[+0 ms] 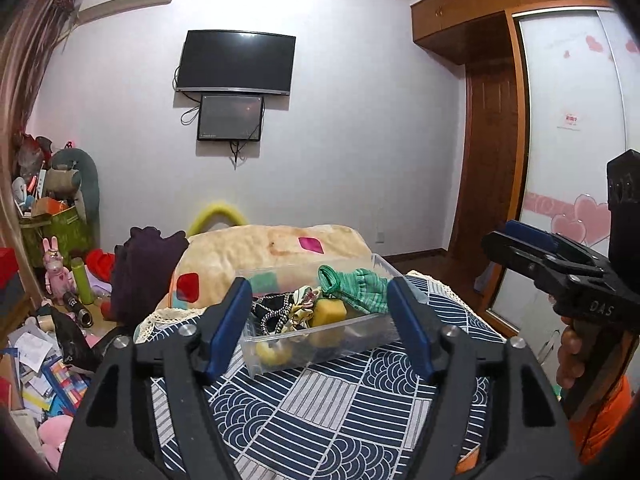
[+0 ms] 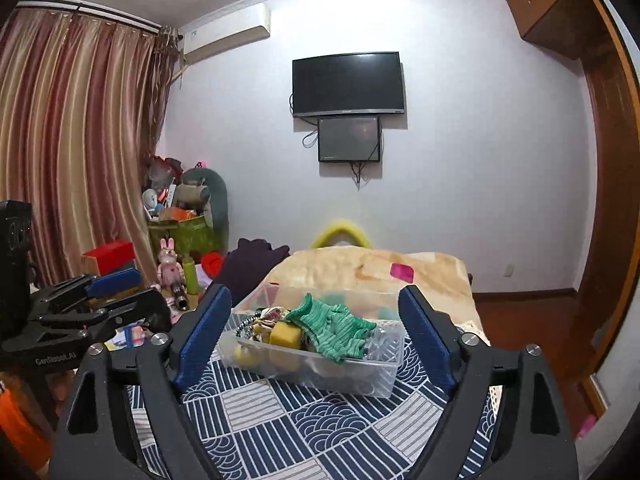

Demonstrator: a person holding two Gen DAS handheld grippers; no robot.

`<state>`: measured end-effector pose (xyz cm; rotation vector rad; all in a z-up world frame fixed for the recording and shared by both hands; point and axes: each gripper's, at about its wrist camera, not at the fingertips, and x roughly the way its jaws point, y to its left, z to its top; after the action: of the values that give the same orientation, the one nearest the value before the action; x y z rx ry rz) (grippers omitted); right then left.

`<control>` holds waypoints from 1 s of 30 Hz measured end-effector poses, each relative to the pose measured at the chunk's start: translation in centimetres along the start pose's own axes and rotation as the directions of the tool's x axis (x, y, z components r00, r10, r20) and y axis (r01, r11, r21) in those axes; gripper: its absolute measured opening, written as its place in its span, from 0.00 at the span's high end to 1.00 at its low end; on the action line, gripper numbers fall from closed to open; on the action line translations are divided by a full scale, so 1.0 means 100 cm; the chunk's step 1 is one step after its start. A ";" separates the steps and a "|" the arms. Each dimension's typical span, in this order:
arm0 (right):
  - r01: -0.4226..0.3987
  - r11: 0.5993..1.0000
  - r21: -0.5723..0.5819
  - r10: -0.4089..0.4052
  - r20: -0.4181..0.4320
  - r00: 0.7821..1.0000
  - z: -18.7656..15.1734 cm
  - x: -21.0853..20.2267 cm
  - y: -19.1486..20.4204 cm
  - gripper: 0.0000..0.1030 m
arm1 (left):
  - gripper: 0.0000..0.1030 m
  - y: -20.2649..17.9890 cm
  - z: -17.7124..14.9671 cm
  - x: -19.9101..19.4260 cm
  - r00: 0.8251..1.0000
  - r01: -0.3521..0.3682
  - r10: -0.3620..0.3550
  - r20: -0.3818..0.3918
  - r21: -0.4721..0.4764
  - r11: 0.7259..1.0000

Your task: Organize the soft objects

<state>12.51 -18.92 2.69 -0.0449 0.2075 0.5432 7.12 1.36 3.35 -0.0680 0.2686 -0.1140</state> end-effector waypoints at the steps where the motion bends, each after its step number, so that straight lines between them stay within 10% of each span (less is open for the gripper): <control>1: -0.001 1.000 0.002 0.001 0.007 1.000 -0.002 -0.003 0.001 0.11 | 0.27 0.000 0.000 -0.001 1.000 0.002 -0.002 0.002 -0.001 1.000; 8: 0.025 0.999 -0.022 -0.024 0.038 0.999 -0.005 -0.008 0.010 0.00 | 0.03 -0.002 -0.006 -0.010 0.999 -0.031 0.030 0.045 0.003 1.000; 30: 0.022 1.000 -0.015 -0.022 0.041 0.999 -0.009 -0.016 0.013 0.00 | 0.00 -0.003 -0.012 -0.016 0.997 -0.046 0.045 0.063 0.009 0.999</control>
<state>10.33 -18.70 2.12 -0.0513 0.1630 0.5236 5.23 1.22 2.67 -0.0552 0.2064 -0.0682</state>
